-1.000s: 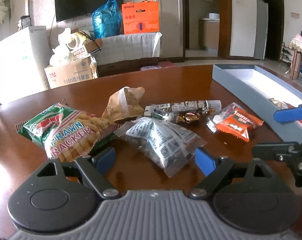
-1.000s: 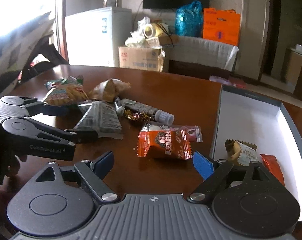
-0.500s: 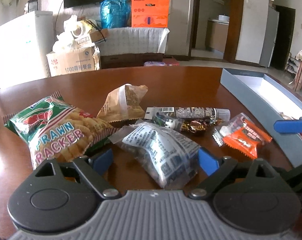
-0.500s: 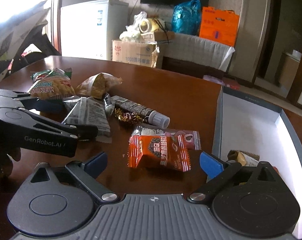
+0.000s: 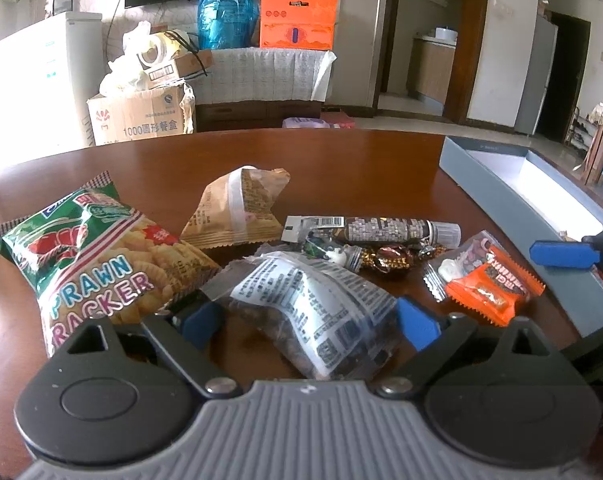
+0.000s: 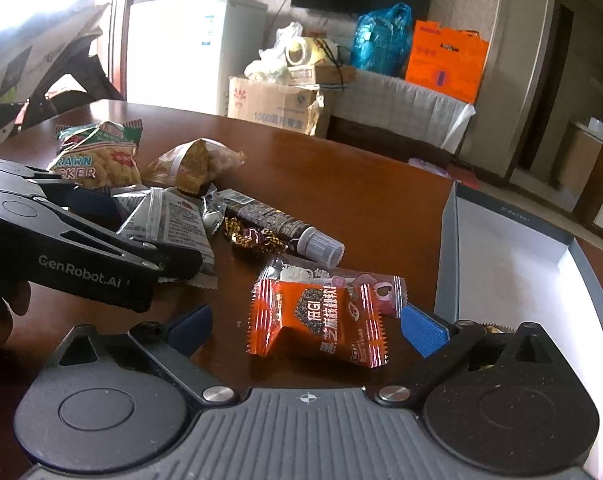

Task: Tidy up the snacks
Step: 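Lower the right tool onto the orange snack packet while the left tool approaches the clear printed bag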

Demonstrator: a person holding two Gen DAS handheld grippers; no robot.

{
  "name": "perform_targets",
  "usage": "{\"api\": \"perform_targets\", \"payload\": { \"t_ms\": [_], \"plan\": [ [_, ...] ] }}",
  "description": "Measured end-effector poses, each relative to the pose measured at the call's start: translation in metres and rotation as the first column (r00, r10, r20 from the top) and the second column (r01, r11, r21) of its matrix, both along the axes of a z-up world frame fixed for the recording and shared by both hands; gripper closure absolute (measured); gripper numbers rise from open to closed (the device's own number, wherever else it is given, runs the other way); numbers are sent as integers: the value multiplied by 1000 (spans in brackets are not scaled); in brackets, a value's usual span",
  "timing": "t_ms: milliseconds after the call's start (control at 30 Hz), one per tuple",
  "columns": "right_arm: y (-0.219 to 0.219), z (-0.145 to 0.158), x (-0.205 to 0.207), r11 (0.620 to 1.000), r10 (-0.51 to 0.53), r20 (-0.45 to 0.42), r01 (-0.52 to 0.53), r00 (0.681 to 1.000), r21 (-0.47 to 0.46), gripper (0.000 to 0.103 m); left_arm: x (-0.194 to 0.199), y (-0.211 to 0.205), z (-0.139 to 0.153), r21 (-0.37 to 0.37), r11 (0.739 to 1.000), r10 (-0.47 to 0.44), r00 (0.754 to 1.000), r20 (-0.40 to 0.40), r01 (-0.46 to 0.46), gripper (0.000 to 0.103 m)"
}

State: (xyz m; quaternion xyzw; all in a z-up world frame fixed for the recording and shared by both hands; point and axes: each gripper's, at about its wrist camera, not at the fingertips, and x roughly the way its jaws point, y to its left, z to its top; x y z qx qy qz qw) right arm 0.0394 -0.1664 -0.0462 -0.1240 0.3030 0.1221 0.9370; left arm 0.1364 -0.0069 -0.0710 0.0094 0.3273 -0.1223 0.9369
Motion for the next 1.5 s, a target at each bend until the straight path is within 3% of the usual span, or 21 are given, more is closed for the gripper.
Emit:
{"api": "perform_targets", "payload": {
  "t_ms": [100, 167, 300, 433, 533, 800, 967, 1167, 1500],
  "plan": [
    [0, -1, 0, 1000, 21, 6, -21, 1000, 4, 0, 1, -1, 0, 4, 1000, -5, 1000, 0, 5, 8],
    [-3, -1, 1, 998, 47, -24, -46, 999, 41, 11, 1, -1, -1, 7, 1000, -10, 1000, 0, 10, 8],
    [-6, 1, -1, 997, 60, -30, -58, 998, 60, 17, 2, 2, -1, 0, 1000, -9, 1000, 0, 9, 8],
    [-6, 2, -2, 997, 48, -25, -46, 999, 58, 17, 2, 5, -1, -11, 1000, -15, 1000, 1, 15, 8],
    [-3, 1, -1, 999, 30, -24, -29, 999, 45, 10, 1, 7, -1, -18, 1000, -18, 1000, 1, 18, 8],
    [-1, 0, 0, 998, 26, -32, -24, 999, 56, 13, 1, 8, -1, -13, 1000, -16, 1000, 1, 16, 8],
    [-4, 2, 0, 997, 16, -31, -14, 999, 74, 31, 0, 7, 0, -10, 1000, -8, 1000, 7, 8, 13],
    [-5, 1, -1, 997, 14, -31, -12, 999, 74, 33, -2, 8, 1, -25, 1000, -15, 1000, 15, 15, 26],
    [-1, -1, -2, 998, 12, -25, -10, 1000, 66, 30, -5, 7, 2, -21, 999, -32, 999, 15, 33, 26]
  ]
}}
